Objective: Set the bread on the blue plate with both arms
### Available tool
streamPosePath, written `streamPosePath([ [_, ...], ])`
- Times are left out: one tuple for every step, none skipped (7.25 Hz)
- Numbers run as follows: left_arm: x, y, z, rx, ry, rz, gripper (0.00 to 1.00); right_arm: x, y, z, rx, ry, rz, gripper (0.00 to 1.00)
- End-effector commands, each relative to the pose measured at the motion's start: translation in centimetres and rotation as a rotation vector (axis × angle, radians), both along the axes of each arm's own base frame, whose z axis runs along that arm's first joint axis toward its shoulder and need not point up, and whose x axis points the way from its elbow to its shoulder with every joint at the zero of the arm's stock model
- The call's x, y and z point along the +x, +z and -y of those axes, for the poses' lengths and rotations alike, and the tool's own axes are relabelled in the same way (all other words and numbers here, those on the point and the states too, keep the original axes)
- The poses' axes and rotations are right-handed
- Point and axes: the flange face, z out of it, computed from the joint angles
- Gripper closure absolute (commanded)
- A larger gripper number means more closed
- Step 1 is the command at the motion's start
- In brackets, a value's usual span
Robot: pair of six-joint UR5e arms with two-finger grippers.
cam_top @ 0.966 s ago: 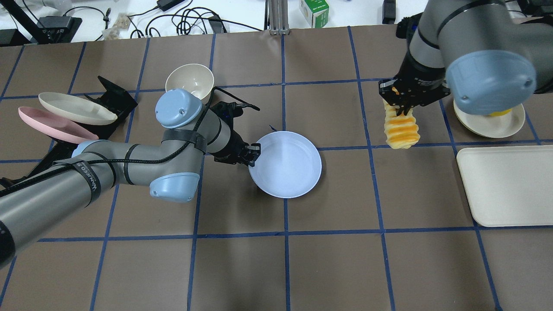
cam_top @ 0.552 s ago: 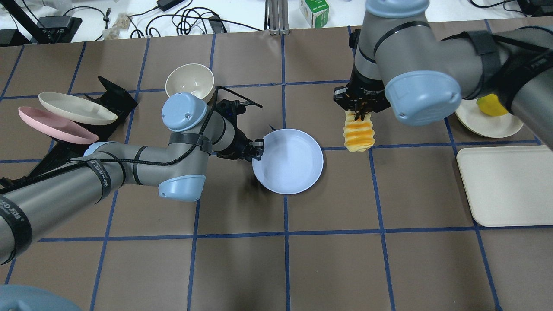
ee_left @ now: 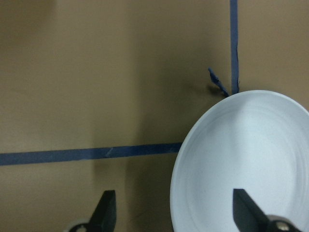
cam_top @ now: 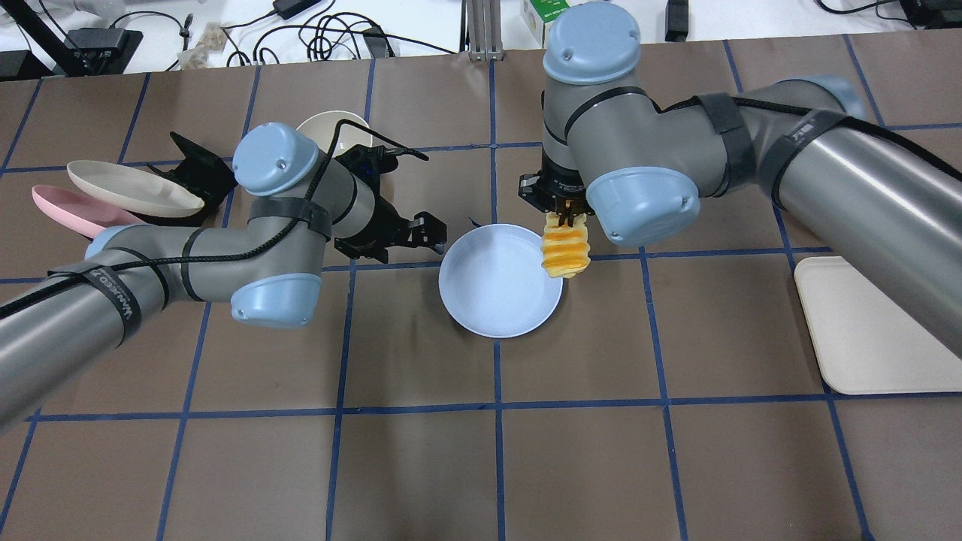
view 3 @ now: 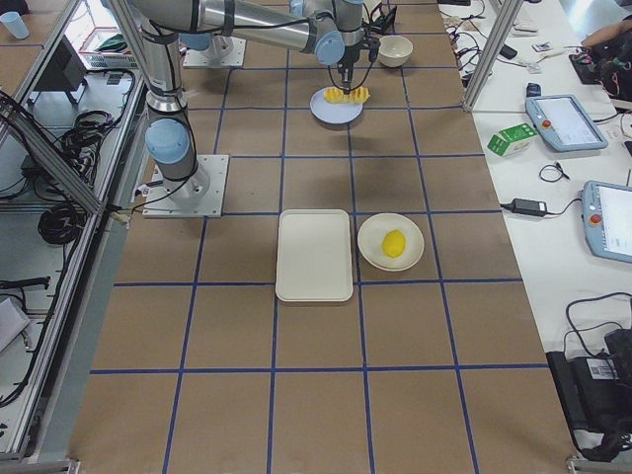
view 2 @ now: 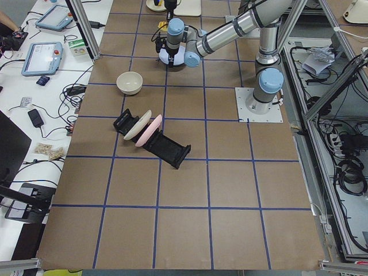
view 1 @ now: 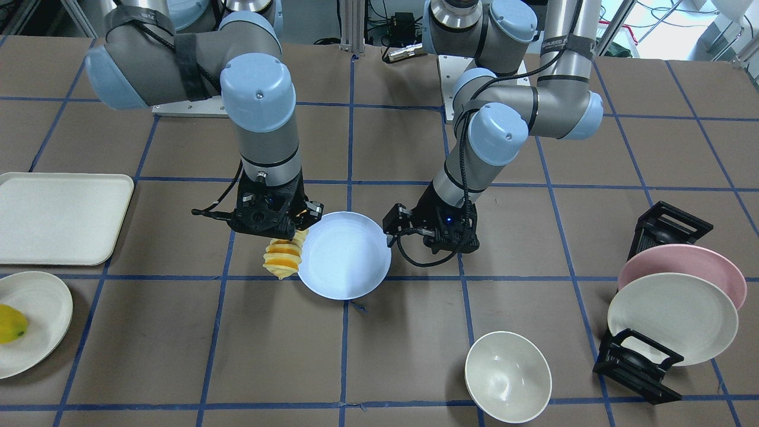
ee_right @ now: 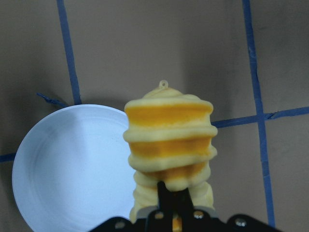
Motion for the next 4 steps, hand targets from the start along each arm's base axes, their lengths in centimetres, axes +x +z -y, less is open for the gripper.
streamPosePath([
  [2.3, 8.2, 1.2, 0.093, -0.019, 0.152, 0.00, 4.0, -3.1, -0.1, -0.028, 0.020, 0.014, 1.00],
  [2.9, 13.0, 1.9, 0.095, -0.058, 0.182, 0.00, 5.3, -5.5, 0.4, -0.039, 0.030, 0.019, 1.00],
  [4.0, 16.7, 2.7, 0.087, -0.052, 0.195, 0.00, 6.4, -7.0, 0.3, -0.040, 0.047, 0.018, 1.00],
  [4.2, 19.7, 2.7, 0.069, -0.058, 0.197, 0.00, 6.7, -7.7, 0.1, -0.028, 0.053, 0.014, 1.00],
])
